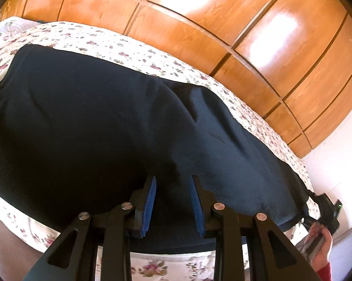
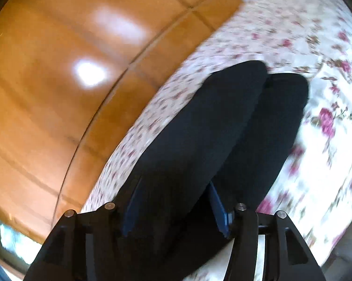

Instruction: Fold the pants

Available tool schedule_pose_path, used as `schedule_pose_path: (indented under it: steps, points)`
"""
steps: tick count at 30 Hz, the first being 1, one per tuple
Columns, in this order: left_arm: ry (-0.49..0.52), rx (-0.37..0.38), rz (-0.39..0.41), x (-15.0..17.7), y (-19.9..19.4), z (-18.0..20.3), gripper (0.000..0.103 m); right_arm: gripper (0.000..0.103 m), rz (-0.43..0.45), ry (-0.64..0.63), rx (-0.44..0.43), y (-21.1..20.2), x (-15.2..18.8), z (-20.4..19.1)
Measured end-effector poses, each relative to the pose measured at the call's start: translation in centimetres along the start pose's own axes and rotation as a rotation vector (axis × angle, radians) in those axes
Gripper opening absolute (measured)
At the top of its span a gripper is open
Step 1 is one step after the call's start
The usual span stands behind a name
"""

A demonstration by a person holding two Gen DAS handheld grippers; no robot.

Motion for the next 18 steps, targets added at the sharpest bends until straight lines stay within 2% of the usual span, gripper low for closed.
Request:
schedule_pose_path:
  steps: [2,3,5,8,10,12,15,16,18]
  points:
    - [0.013,0.013,-0.001,0.1,0.1,0.6,0.030,0.031,-0.002,0.046,0.000,0.4,-0.8,0.9]
    - [0.024,0.017,-0.001,0.2,0.1,1.0,0.030,0.010,-0.024,0.051,0.031,0.6,-1.1,1.3]
    - [0.040,0.025,-0.001,0.2,0.1,1.5,0.030,0.008,-0.024,0.046,0.010,0.0,-1.3,1.0]
    - [0.063,0.034,-0.006,0.3,0.1,2.3,0.030,0.007,0.029,-0.007,-0.038,-2.9,-1.7,-0.9]
    - [0.082,0.044,-0.008,0.5,0.1,2.7,0.030,0.007,0.047,-0.043,-0.018,-4.7,-1.8,-1.3]
    - [0.100,0.046,-0.008,0.6,0.2,3.0,0.030,0.007,0.050,-0.019,0.007,-5.5,-1.5,-0.2]
    - [0.121,0.058,-0.027,0.6,0.8,3.5,0.030,0.007,-0.019,0.010,0.089,-3.8,-0.8,2.5]
    - [0.125,0.058,-0.032,0.6,1.0,3.4,0.030,0.008,-0.039,0.043,0.087,-3.1,-0.4,3.4]
    - [0.137,0.058,-0.053,0.6,1.4,3.6,0.030,0.010,-0.012,0.108,0.023,-3.0,-0.4,3.9]
Point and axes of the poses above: each gripper's, at about its wrist camera, not at the fingertips, and y roughly the way its jaws point, z to its right, x to its underside, the point moved 6 cm from there along y, roughly the way its jaws point, and after that the axes turned 5 degrees about -x, right-handed, at the moved point
